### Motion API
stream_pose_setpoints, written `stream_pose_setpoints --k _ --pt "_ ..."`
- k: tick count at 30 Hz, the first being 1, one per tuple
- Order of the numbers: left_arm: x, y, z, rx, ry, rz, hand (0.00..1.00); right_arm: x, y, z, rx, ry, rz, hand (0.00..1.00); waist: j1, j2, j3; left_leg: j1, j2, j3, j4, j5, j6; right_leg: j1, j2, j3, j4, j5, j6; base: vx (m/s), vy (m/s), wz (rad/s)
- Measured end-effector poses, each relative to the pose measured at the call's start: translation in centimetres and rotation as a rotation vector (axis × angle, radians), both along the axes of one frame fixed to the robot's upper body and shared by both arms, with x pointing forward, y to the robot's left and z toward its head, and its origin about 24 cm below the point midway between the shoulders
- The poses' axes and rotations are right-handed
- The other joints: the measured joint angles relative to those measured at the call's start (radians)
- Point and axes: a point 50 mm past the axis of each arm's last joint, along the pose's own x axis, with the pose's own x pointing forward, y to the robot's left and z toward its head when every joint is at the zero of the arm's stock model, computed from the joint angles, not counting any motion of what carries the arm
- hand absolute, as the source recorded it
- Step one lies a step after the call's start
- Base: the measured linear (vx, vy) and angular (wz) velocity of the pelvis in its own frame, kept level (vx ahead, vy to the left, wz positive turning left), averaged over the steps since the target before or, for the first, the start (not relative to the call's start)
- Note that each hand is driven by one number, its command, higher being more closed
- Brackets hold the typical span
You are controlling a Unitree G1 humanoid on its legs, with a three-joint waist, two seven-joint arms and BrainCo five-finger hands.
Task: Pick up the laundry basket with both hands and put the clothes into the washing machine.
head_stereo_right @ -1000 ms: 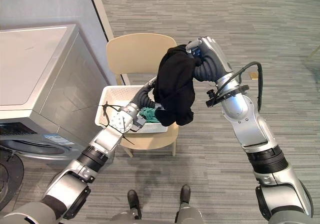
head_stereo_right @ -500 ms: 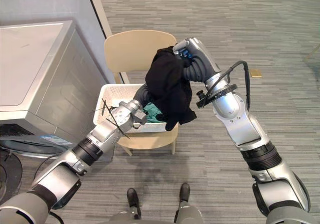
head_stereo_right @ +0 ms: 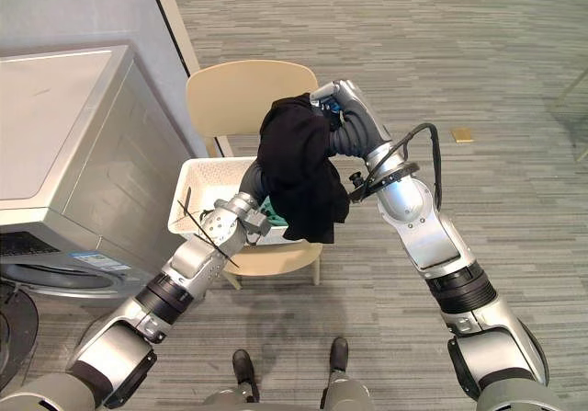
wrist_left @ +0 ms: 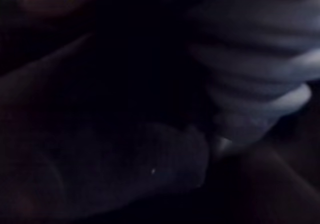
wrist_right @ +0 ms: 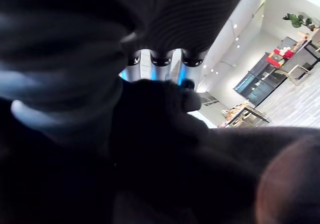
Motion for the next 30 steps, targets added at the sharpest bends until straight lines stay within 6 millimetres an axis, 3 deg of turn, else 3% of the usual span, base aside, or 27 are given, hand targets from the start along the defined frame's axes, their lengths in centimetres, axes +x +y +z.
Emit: stream_pose_setpoints --k 6,13,18,22,23,26,28,30 --pt "-0.1 1.8 -1.3 -0.052 0.048 0.11 1.0 0.8 -2.0 -2.7 0.015 0.123 -0.097 0.0 0.003 -0.001 0.001 0.011 -0.001 -0.005 0.0 -0.001 0.0 0.015 -0.005 -0.006 -0.002 -0.001 0.001 0.02 0.001 0.02" --pt "-1.3 3.6 -0.8 -0.161 0.016 0.203 1.0 0.2 -5.0 -5.0 0.165 0.196 -0.22 0.0 0.003 -0.001 0.001 0.011 -0.002 -0.004 0.0 0.0 0.0 0.017 -0.002 -0.01 -0.001 -0.004 0.005 0.01 -0.001 0.0" --pt "-2.3 5.5 -0.9 -0.205 0.003 0.321 1.0 -1.5 -8.0 -7.7 0.29 0.249 -0.365 0.0 -0.001 0.0 0.0 0.012 -0.002 -0.002 0.0 -0.001 -0.001 0.016 -0.002 -0.008 -0.003 -0.004 0.004 0.01 -0.001 0.0" --pt "-4.5 8.8 -0.9 -0.256 -0.039 0.473 1.0 -5.1 -10.4 -9.8 0.383 0.263 -0.522 0.0 -0.005 0.001 -0.001 0.017 0.0 0.004 0.0 -0.005 -0.003 0.018 0.002 0.002 -0.005 -0.004 0.005 0.01 -0.001 -0.07" --pt "-5.7 10.4 -1.3 -0.281 -0.037 0.556 1.0 -6.5 -11.2 -11.3 0.423 0.296 -0.592 0.0 -0.005 0.001 -0.001 0.027 0.001 0.012 0.0 -0.011 -0.004 0.023 0.003 0.01 -0.006 -0.005 0.005 0.04 -0.001 -0.14" --pt "-7.9 12.3 -2.5 -0.318 -0.011 0.667 1.0 -8.7 -12.0 -14.3 0.47 0.399 -0.691 0.0 -0.006 0.005 -0.004 0.039 0.002 0.015 0.0 -0.023 -0.01 0.033 0.003 0.013 -0.006 -0.012 0.003 0.04 0.004 -0.05" --pt "-9.9 13.4 -3.5 -0.344 0.013 0.746 1.0 -10.2 -12.2 -17.3 0.474 0.524 -0.755 0.0 -0.004 0.007 -0.005 0.036 0.003 0.014 0.002 -0.029 -0.008 0.033 0.004 0.013 -0.006 -0.013 0.001 0.03 0.005 0.04" --pt "-11.4 14.0 -4.8 -0.369 0.061 0.812 1.0 -11.7 -13.1 -21.8 0.473 0.72 -0.87 0.0 0.005 0.009 -0.005 0.0 0.004 -0.013 0.018 -0.029 -0.005 0.031 0.004 -0.017 -0.005 -0.016 0.0 -0.01 0.003 0.41"
